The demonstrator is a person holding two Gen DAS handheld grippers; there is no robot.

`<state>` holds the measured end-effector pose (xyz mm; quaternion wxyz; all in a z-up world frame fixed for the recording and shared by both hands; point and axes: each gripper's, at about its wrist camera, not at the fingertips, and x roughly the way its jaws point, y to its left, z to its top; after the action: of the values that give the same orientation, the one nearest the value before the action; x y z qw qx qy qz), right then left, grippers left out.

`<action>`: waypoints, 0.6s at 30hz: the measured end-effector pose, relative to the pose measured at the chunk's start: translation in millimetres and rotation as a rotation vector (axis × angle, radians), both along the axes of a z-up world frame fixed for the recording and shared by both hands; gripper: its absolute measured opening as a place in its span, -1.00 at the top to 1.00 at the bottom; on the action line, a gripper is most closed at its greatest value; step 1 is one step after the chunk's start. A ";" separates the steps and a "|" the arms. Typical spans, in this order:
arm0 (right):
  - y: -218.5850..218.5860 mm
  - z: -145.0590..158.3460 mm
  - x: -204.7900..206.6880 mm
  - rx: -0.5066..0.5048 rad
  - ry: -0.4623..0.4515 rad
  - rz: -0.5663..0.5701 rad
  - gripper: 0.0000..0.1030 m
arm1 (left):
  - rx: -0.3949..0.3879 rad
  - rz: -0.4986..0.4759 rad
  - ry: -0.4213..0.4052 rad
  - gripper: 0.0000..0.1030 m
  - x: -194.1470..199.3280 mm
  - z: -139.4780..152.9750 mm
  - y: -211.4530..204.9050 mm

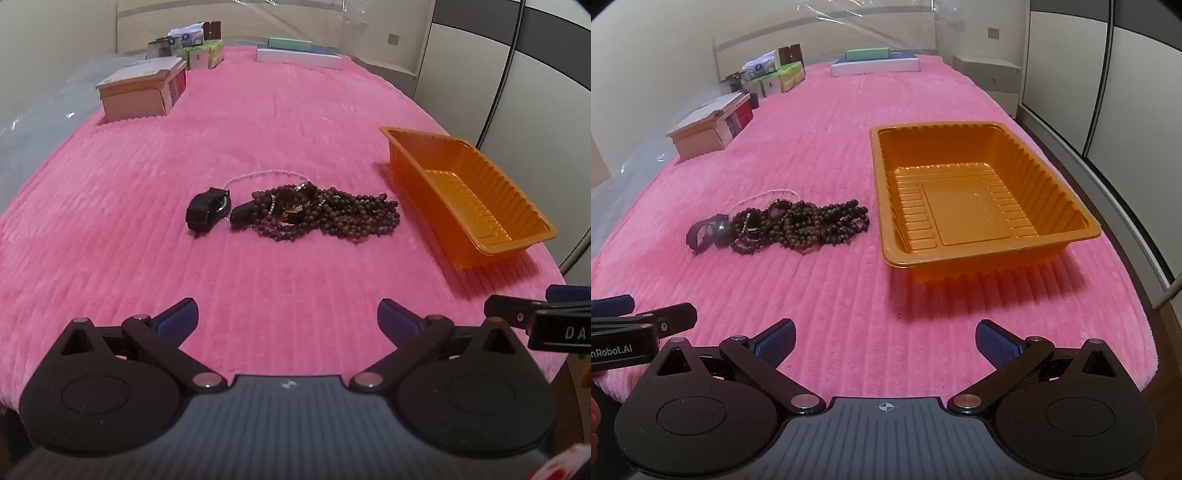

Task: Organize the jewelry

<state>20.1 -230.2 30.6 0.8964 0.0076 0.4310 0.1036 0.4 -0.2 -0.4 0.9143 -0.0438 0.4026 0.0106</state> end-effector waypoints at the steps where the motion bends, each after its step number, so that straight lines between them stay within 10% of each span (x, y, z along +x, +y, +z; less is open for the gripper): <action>1: 0.1 -0.1 0.0 0.001 0.000 0.001 -0.99 | -0.004 -0.007 0.004 -0.98 0.1 -0.1 -0.4; 18: -0.1 -1.0 0.0 -0.002 0.000 0.004 -0.99 | -0.019 0.006 -0.005 -0.99 -0.8 0.3 -2.5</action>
<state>20.1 -230.3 29.6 0.8962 0.0057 0.4311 0.1047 -0.4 -2.7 -0.1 0.9147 -0.0538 0.4005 0.0092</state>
